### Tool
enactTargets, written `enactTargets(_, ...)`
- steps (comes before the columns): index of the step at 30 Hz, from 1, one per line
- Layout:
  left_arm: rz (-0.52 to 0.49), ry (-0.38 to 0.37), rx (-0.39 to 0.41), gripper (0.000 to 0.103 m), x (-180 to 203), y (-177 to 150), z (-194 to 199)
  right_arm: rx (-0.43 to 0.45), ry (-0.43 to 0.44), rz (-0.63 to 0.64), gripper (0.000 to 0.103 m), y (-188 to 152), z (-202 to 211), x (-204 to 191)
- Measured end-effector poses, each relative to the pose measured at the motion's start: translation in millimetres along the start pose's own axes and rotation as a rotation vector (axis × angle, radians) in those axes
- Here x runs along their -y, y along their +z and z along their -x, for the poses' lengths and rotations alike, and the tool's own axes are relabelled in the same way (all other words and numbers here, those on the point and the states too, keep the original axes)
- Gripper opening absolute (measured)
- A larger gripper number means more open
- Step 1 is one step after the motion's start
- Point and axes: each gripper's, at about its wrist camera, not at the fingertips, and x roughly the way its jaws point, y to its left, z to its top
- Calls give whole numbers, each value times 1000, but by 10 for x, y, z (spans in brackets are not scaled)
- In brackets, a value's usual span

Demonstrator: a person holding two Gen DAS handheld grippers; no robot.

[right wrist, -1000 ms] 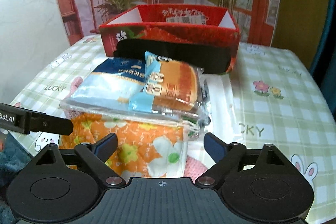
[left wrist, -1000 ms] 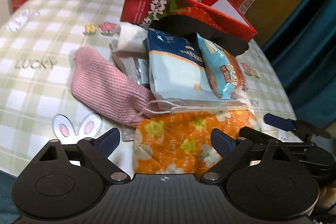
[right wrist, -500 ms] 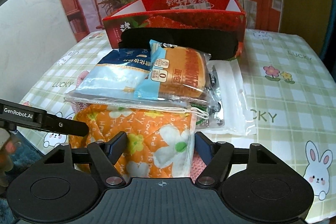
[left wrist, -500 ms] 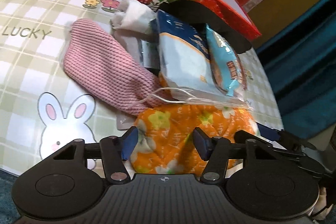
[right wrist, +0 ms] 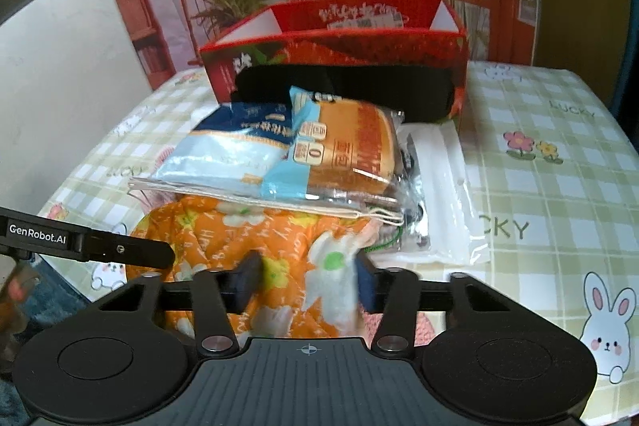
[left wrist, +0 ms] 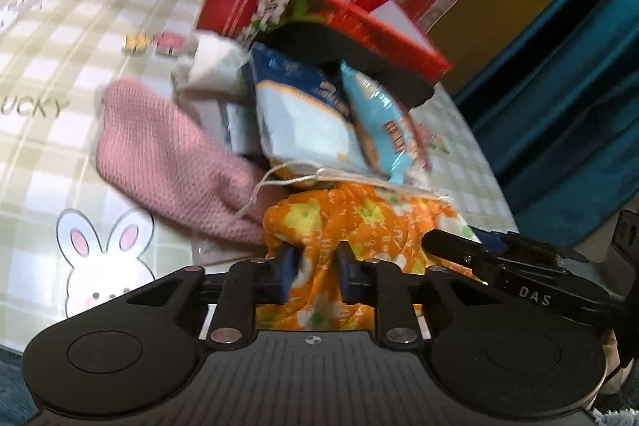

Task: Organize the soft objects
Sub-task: 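Close the right gripper on the orange floral cloth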

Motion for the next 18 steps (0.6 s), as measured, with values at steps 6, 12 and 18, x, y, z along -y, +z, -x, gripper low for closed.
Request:
enactTargets(6,-91,26,89,19,182,30,229,76,7,57,10,64,201,-75)
enactTargets(12,-127,25,163,19,286,54,478,162,27,126,9,167,450,-201)
enactTargets(18,-173,-26,222,19,419,112,671,210,57,155,9,269,591,-256)
